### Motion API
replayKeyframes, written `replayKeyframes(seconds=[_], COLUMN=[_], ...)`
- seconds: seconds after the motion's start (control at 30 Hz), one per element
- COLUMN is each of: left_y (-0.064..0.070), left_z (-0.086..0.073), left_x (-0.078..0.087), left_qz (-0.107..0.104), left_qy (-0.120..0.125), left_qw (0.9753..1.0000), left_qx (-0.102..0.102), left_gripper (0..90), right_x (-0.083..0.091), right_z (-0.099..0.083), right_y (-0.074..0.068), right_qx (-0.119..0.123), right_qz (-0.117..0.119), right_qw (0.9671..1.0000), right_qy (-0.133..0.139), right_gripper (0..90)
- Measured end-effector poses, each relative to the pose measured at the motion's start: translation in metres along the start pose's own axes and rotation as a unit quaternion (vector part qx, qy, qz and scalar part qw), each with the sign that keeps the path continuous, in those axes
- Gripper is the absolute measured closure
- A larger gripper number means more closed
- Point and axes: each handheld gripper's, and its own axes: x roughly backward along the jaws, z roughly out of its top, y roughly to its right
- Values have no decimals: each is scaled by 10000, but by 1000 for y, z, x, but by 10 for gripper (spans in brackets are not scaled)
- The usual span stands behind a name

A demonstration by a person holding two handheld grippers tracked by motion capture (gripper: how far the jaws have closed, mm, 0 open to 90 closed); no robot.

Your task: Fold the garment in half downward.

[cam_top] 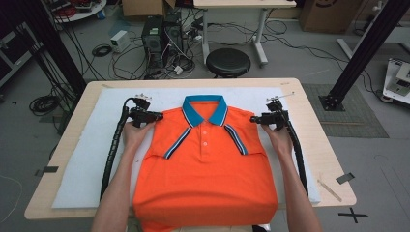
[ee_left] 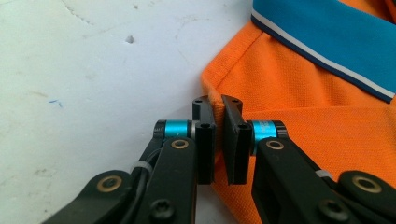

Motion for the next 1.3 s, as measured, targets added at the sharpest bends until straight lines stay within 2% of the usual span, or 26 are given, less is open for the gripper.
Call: replayKeyframes(seconds=[0.03, 0.1, 0.2, 0.27, 0.3, 0.37, 0.4, 0.43, 0.5, 0.57, 0.6, 0.63, 0.8, 0.83, 0.87, 1.03, 1.3], left_y=[0, 1, 0, 1, 1, 1, 2, 2, 2, 2, 2, 3, 3, 3, 3, 3, 2], left_z=[0, 0, 0, 0, 0, 0, 0, 0, 0, 0, 0, -1, -1, -1, -1, -1, -1], left_x=[0, 0, 0, 0, 0, 0, 0, 0, 0, 0, 0, 0, 0, 0, 0, 0, 0], left_qz=[12, 14, 12, 15, 19, 37, 46, 47, 59, 66, 68, 82, 79, 79, 79, 84, 62], left_qy=[8, 13, 16, 12, 10, 9, 6, 4, 8, 2, 12, 26, 27, 24, 24, 16, 23], left_qw=[10000, 10000, 10000, 10000, 10000, 10000, 10000, 9999, 9999, 9999, 9999, 9999, 9999, 9999, 9999, 9999, 9999], left_qx=[-18, -30, -26, -37, -34, -61, -69, -89, -89, -102, -111, -106, -110, -112, -112, -132, -110], left_gripper=[841, 841, 841, 841, 841, 841, 840, 840, 841, 841, 841, 840, 840, 840, 840, 841, 841], right_x=[-8, -14, -19, -23, -26, -27, -26, -27, -27, -30, -30, -31, -31, -31, -31, -31, -30], right_z=[7, 13, 17, 20, 21, 21, 21, 22, 22, 23, 23, 23, 23, 23, 23, 22, 23], right_y=[5, 7, 8, 8, 7, 8, 6, 4, 2, -5, -5, -10, -11, -11, -11, -10, -12], right_qx=[-48, -94, -23, -57, -39, 48, -61, 40, 67, 350, 350, 413, 338, 359, 359, 215, 273], right_qz=[46, 23, -5, 19, -84, -98, -116, -184, -253, -488, -488, -604, -511, -503, -503, -401, -330], right_qw=[10000, 9999, 10000, 9999, 9998, 9998, 9996, 9995, 9992, 9977, 9977, 9968, 9977, 9977, 9977, 9987, 9988], right_qy=[43, 35, 19, -99, -197, -170, -248, -244, -289, -313, -313, -332, -294, -280, -280, -229, -229], right_gripper=[379, 391, 397, 397, 404, 407, 407, 405, 407, 453, 453, 484, 565, 617, 617, 704, 800])
